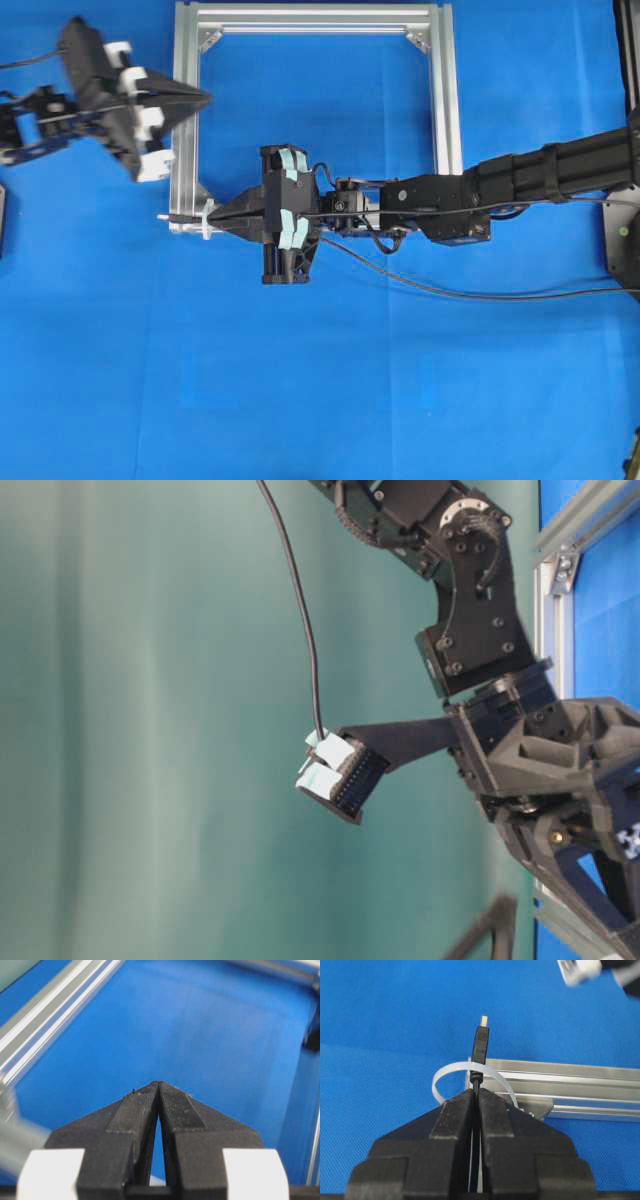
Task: Insert the wire through the string loop located on the left side.
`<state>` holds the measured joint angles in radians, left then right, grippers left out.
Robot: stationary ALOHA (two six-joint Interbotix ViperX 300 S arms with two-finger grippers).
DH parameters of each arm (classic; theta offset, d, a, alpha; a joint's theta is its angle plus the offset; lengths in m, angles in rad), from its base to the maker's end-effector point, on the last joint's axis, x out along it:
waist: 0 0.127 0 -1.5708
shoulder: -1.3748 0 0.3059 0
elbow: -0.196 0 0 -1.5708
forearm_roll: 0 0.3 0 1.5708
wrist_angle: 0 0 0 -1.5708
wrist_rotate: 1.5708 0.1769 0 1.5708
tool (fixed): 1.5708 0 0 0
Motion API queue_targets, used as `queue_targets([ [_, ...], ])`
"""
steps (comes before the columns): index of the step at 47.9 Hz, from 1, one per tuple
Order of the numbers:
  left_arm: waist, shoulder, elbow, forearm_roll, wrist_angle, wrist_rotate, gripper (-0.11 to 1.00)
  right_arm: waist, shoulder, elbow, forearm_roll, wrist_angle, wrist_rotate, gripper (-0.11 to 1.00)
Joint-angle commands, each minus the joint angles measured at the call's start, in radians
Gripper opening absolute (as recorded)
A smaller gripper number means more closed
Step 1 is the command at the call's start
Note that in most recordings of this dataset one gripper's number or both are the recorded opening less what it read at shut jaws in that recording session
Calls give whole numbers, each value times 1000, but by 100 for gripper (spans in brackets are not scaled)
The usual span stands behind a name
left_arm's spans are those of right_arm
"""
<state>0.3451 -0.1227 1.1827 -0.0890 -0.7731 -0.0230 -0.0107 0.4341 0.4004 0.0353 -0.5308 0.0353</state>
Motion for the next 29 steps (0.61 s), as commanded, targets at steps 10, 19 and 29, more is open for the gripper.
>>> queue_targets([
  [10, 37, -118, 104, 5, -3, -8, 0, -2, -21, -14, 0, -3, 2, 0],
  [19, -17, -121, 106, 20, 21, -9, 0, -2, -20, -12, 0, -3, 2, 0],
  [29, -160, -161, 135, 20, 23, -9, 0, -2, -21, -12, 0, -2, 2, 0],
])
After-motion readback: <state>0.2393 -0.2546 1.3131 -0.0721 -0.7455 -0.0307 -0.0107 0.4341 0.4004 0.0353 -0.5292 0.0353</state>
